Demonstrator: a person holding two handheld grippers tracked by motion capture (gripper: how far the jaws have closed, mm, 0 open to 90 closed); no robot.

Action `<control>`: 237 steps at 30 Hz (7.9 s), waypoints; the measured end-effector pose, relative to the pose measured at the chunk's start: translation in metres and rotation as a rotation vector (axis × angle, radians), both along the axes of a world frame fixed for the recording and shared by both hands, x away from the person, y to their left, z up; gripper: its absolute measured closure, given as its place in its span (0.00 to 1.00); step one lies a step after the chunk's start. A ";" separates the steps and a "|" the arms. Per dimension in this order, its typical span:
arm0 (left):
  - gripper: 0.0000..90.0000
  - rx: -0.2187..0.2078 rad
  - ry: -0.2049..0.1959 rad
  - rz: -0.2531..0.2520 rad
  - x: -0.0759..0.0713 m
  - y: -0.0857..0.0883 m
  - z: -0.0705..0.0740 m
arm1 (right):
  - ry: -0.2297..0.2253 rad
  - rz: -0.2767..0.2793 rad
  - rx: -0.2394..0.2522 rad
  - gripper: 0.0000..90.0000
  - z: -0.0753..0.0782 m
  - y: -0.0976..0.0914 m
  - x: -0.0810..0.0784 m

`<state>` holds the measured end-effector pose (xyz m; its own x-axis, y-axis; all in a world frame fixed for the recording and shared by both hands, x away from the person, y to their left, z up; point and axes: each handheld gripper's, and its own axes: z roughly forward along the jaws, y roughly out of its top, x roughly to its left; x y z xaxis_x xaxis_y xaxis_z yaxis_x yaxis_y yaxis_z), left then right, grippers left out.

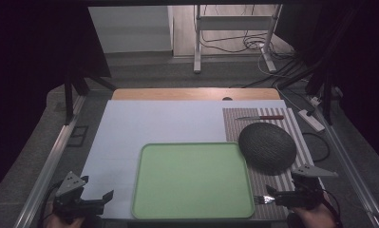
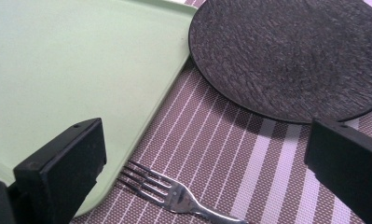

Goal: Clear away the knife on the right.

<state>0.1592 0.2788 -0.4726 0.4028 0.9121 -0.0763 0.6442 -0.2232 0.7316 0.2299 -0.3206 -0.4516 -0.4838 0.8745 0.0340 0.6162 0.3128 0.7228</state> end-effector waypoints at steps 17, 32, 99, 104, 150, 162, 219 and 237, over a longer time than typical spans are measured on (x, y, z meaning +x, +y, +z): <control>0.00 0.007 0.005 -0.009 0.001 -0.001 0.000 | -0.037 0.033 0.001 0.00 0.004 0.002 0.012; 0.00 0.007 0.009 -0.006 0.001 -0.001 -0.001 | -0.017 0.052 -0.015 0.00 0.009 0.006 0.037; 0.00 0.005 0.026 -0.014 0.003 -0.001 -0.001 | 0.095 -0.021 -0.051 0.00 -0.007 0.008 0.222; 0.00 0.006 0.027 -0.014 0.003 -0.001 -0.002 | 0.106 -0.043 -0.079 0.00 -0.010 0.007 0.237; 0.00 0.015 0.042 -0.013 0.003 -0.002 -0.002 | 0.141 -0.122 -0.147 1.00 -0.033 -0.032 0.328; 0.00 0.025 0.043 -0.016 0.002 -0.002 -0.002 | 0.160 -0.148 -0.185 1.00 -0.047 -0.035 0.338; 0.01 0.047 0.045 -0.024 0.003 -0.005 -0.002 | 0.187 -0.093 -0.149 0.13 -0.019 -0.009 0.315; 0.01 0.046 0.046 -0.023 0.003 -0.005 -0.002 | 0.240 -0.080 -0.214 0.00 -0.041 0.001 0.330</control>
<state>0.1624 0.2736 -0.4749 0.4207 0.9056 -0.0537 0.6713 -0.2709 0.6899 0.5597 -0.3192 -0.4928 -0.4133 0.9093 -0.0495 0.7898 0.3850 0.4774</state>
